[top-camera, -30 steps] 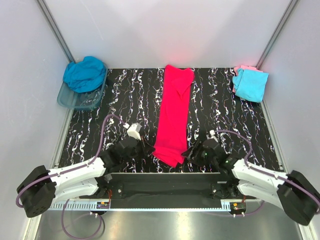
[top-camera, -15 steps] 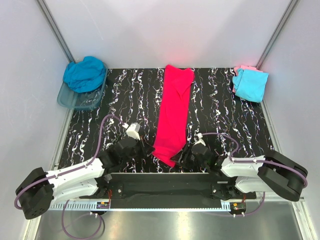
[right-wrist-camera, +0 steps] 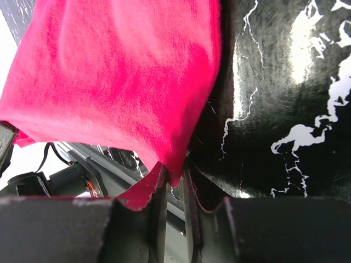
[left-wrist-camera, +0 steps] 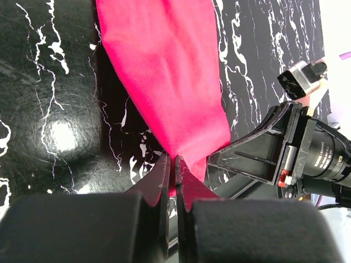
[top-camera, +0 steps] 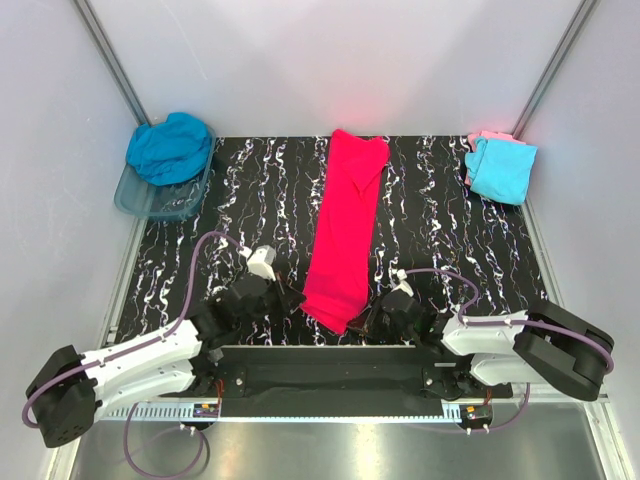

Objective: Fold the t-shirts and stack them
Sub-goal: Fold the tshirt

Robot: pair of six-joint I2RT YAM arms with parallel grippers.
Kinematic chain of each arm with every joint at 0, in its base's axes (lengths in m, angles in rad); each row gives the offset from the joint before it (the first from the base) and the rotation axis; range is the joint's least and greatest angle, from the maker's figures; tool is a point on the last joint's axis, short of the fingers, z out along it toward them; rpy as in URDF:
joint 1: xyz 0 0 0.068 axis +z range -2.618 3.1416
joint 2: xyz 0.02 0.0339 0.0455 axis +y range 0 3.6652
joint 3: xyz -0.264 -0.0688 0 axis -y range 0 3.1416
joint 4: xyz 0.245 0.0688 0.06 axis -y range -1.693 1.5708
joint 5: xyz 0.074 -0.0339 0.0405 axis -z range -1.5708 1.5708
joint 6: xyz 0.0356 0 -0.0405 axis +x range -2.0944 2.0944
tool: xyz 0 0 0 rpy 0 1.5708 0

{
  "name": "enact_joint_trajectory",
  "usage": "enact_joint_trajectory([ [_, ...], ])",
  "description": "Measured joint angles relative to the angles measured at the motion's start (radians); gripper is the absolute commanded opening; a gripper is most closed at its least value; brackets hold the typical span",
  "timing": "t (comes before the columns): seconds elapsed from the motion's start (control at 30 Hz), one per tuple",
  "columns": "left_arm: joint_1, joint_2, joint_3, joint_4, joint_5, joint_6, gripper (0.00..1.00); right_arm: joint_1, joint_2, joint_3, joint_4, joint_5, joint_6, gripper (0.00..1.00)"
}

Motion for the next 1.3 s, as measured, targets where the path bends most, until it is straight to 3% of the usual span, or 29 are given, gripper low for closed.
enact_joint_trajectory([
  [0.2,0.001,-0.002,0.000,-0.015,0.000,0.000,0.00,0.000,0.033,0.001,0.037,-0.003,0.001,0.20],
  [0.37,0.003,-0.002,-0.008,-0.006,0.000,-0.001,0.00,0.003,0.076,0.016,0.085,-0.007,0.006,0.36],
  [0.53,0.004,0.003,-0.031,0.005,0.000,-0.002,0.00,0.007,0.083,0.035,0.089,-0.009,0.005,0.42],
  [0.77,0.004,0.040,-0.038,0.027,0.000,-0.002,0.00,0.007,0.083,0.037,0.072,-0.007,0.003,0.31],
  [0.93,0.004,0.062,-0.045,0.051,0.001,-0.002,0.00,0.007,0.086,0.036,0.059,-0.003,-0.001,0.15],
  [1.03,0.004,0.079,-0.058,0.065,0.000,-0.002,0.00,0.007,0.097,0.036,0.066,-0.004,-0.002,0.00],
  [1.3,0.004,0.121,-0.077,0.094,0.001,-0.002,0.00,0.008,0.116,0.036,0.093,-0.007,-0.002,0.00],
])
